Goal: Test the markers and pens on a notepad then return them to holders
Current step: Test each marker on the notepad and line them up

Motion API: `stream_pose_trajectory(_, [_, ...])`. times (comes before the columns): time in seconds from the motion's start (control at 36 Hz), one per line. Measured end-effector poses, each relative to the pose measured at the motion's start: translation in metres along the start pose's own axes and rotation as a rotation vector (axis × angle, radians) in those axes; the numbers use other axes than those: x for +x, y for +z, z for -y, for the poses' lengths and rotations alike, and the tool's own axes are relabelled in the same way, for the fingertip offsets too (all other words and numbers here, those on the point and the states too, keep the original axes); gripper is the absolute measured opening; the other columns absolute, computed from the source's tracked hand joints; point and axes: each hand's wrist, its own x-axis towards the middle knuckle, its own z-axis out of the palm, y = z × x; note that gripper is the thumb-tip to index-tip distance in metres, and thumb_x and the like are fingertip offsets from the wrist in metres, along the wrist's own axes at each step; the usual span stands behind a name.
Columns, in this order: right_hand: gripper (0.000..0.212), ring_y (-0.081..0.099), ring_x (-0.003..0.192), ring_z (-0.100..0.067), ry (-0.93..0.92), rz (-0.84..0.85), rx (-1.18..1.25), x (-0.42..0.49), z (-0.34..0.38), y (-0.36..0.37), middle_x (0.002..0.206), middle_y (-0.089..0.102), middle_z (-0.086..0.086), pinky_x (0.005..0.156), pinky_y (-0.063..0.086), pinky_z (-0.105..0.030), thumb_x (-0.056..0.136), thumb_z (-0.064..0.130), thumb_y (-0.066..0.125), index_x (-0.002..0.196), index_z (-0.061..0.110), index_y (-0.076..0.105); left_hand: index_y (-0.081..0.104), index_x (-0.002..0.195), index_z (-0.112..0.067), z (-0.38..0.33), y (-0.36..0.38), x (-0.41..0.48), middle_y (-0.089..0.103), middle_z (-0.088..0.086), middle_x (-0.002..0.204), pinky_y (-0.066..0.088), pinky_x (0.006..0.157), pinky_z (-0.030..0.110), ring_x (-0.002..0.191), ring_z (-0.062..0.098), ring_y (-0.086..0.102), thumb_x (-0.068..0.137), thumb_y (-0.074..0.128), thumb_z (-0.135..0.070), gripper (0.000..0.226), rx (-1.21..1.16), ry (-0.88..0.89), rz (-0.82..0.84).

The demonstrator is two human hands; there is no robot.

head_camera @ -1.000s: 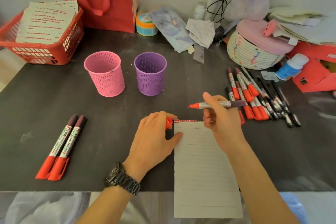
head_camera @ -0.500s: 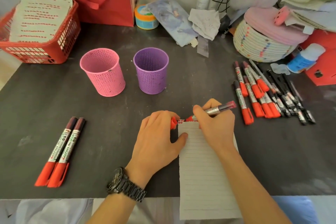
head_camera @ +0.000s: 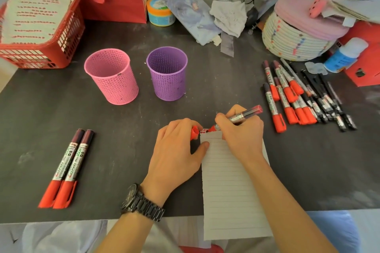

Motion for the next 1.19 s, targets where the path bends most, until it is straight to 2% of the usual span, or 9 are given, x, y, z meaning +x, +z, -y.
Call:
stream_pose_trajectory(0.11, [0.027,0.052,0.046,-0.005,0.007,0.003,-0.013,-0.0001,0.0004,0.0006,0.055,0.06,-0.004,0.046,0.043,-0.013,0.085,0.014,0.071,0.061,0.008,0.059,0.051,0.105,-0.04,-0.0014,-0.001,-0.0002,0.043,-0.03,0.096,0.022,0.096,0.021,0.099,-0.009,0.033,0.085,0.064,-0.053,0.026,0.0,-0.009,0.006])
stream_pose_trajectory(0.64, [0.028,0.053,0.048,-0.006,0.029,0.006,-0.029,-0.0008,0.0038,0.0,0.057,0.059,-0.005,0.047,0.044,-0.012,0.087,0.011,0.07,0.061,0.009,0.059,0.051,0.105,-0.042,-0.0009,0.0002,0.0005,0.046,-0.028,0.099,0.022,0.096,0.019,0.1,-0.006,0.038,0.086,0.064,-0.054,0.026,-0.02,-0.038,0.029])
stream_pose_trajectory(0.81, [0.028,0.055,0.049,-0.008,0.033,0.007,-0.037,0.0,0.0021,0.0002,0.057,0.06,-0.005,0.048,0.045,-0.012,0.087,0.013,0.07,0.062,0.008,0.059,0.049,0.104,-0.044,0.0017,0.0032,0.0009,0.043,-0.031,0.096,0.019,0.09,0.014,0.097,-0.006,0.037,0.085,0.063,-0.057,0.027,-0.013,-0.043,0.023])
stream_pose_trajectory(0.94, [0.028,0.057,0.049,-0.013,0.007,-0.01,-0.034,0.0001,0.0021,-0.0003,0.055,0.06,-0.001,0.048,0.045,-0.015,0.085,0.011,0.07,0.06,0.013,0.058,0.049,0.104,-0.046,0.002,0.0044,0.0014,0.041,-0.032,0.094,0.019,0.091,0.016,0.097,-0.005,0.038,0.084,0.064,-0.057,0.027,-0.014,-0.055,0.025])
stream_pose_trajectory(1.08, [0.027,0.055,0.048,-0.008,0.009,0.001,-0.029,0.0001,0.0014,-0.0002,0.056,0.06,-0.003,0.048,0.046,-0.016,0.085,0.011,0.069,0.061,0.01,0.058,0.049,0.105,-0.045,0.0014,0.0028,0.0012,0.042,-0.031,0.094,0.022,0.094,0.018,0.098,-0.005,0.04,0.085,0.064,-0.057,0.028,-0.025,-0.06,0.024])
stream_pose_trajectory(1.19, [0.028,0.058,0.05,-0.014,0.007,-0.003,-0.034,0.0006,-0.0001,-0.0003,0.057,0.06,-0.003,0.049,0.046,-0.014,0.086,0.011,0.07,0.061,0.011,0.059,0.049,0.106,-0.044,0.0,0.0012,0.001,0.044,-0.029,0.096,0.023,0.095,0.02,0.098,-0.004,0.041,0.085,0.065,-0.056,0.028,-0.037,-0.066,0.034])
